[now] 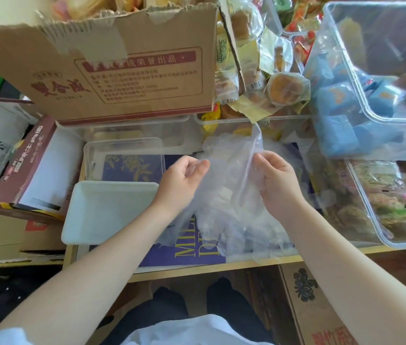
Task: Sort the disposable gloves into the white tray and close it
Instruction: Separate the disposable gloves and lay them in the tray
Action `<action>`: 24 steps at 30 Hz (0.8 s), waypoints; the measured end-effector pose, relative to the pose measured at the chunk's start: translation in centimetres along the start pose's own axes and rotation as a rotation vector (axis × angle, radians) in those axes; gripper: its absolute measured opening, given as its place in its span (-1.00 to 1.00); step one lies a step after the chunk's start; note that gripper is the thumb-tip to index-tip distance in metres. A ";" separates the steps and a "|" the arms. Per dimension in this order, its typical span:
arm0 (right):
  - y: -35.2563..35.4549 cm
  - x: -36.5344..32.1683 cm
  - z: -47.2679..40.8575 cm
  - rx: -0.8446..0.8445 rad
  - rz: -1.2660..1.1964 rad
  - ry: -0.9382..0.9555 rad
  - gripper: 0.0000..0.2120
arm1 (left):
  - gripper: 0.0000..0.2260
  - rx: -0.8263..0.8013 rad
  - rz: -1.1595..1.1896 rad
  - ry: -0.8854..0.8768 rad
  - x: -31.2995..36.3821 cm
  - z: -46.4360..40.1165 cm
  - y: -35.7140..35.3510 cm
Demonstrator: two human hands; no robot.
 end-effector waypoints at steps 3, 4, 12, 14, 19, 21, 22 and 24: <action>-0.9 -0.3 0.3 0.014 -0.059 -0.016 -0.92 | -0.23 -0.133 0.001 0.066 0.4 1.1 -1.7; -1.0 -0.3 0.3 0.018 -0.066 -0.020 -0.90 | -0.26 -0.150 -0.051 0.066 0.6 1.4 -2.0; -1.5 -0.4 0.3 0.136 0.057 -0.102 -0.77 | -0.42 -0.266 -0.154 0.125 1.7 2.2 -1.9; -2.1 -0.4 0.3 0.123 0.012 -0.158 -0.76 | -0.55 -0.276 -0.225 0.115 1.6 2.2 -2.0; -2.2 -0.9 0.1 0.114 -0.066 -0.186 -0.76 | -0.86 -0.195 -0.123 0.059 1.3 0.9 -0.4; -1.4 -1.2 0.1 0.134 -0.025 -0.176 -0.78 | -0.96 -0.216 -0.067 0.048 1.5 0.5 0.4; -0.9 -1.3 0.0 0.147 0.013 -0.163 -0.78 | -0.96 -0.240 -0.056 0.046 1.6 0.3 0.9; 0.0 -1.5 -0.1 0.155 0.077 -0.120 -0.82 | -0.89 -0.240 -0.098 0.029 1.9 -0.1 1.9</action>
Point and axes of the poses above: each hand's wrist, its own z-axis away from the middle knuckle, its own y-axis out of the back of the hand, x = y × z, the point moved 4 cm from there along -z, towards the middle knuckle, and after that the axes turned 11 degrees about z, right-handed, at the moved point
